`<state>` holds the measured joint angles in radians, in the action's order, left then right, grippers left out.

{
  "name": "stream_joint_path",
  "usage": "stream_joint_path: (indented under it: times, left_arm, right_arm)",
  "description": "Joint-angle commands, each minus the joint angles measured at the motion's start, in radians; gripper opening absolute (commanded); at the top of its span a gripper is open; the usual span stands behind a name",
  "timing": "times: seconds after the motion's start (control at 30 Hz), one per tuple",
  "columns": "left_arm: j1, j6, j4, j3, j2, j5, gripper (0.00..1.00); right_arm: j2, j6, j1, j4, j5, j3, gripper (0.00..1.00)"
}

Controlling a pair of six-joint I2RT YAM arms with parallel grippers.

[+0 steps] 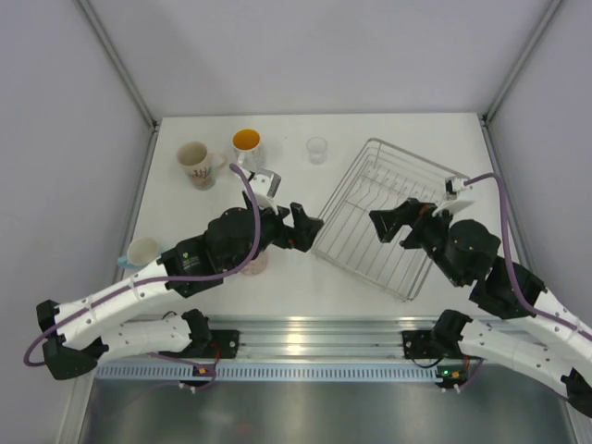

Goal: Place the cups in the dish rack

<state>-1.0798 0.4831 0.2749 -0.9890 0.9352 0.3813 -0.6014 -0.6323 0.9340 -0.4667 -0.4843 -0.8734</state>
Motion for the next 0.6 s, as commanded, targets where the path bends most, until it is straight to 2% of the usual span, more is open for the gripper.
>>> stream_joint_path:
  times: [0.0,0.3,0.57]
  left_arm:
    - [0.000,0.011,0.006,-0.008,-0.021,0.018,0.97]
    - [0.000,0.003,0.036,-0.028,0.016,0.106,0.98]
    - [0.001,-0.009,0.161,-0.128,0.166,0.234,0.98]
  right_arm:
    - [0.012,-0.004,0.009,-0.007,-0.045,-0.010,0.99]
    - [0.022,-0.029,0.009,-0.009,-0.053,0.030,0.99]
    - [0.041,-0.049,0.009,-0.003,-0.042,0.063,0.99]
